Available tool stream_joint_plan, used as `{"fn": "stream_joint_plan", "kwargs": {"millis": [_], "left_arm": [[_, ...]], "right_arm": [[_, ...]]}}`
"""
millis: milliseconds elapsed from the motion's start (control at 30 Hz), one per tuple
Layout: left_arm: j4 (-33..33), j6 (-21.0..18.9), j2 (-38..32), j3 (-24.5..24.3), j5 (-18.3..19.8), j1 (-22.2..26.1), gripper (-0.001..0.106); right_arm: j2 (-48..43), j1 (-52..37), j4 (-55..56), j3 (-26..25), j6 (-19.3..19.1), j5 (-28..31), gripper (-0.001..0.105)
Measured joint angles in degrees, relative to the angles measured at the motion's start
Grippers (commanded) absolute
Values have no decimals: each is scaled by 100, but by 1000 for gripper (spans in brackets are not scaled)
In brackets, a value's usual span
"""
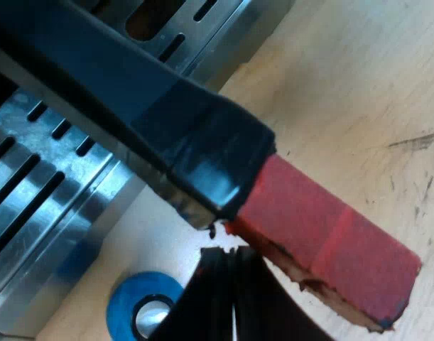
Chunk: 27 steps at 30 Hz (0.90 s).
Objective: Put the handle in the coffee machine
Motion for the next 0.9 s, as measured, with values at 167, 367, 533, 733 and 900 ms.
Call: {"fn": "stream_joint_plan", "kwargs": {"millis": [167, 367, 533, 733, 900], "left_arm": [[58, 158, -119, -74, -357, -13, 0], [329, 182, -460, -98, -376, 487, 0], [544, 182, -911, -98, -376, 1052, 0], [632, 201, -1512, -98, -376, 1195, 0], [819, 219, -2000, -98, -381, 1195, 17]], "right_arm": [[0, 0, 186, 0, -11, 1, 67], [0, 0, 186, 0, -11, 1, 67], [0, 0, 186, 0, -11, 1, 67], [0, 0, 186, 0, -11, 1, 67], [0, 0, 186, 0, -11, 1, 67]]}}
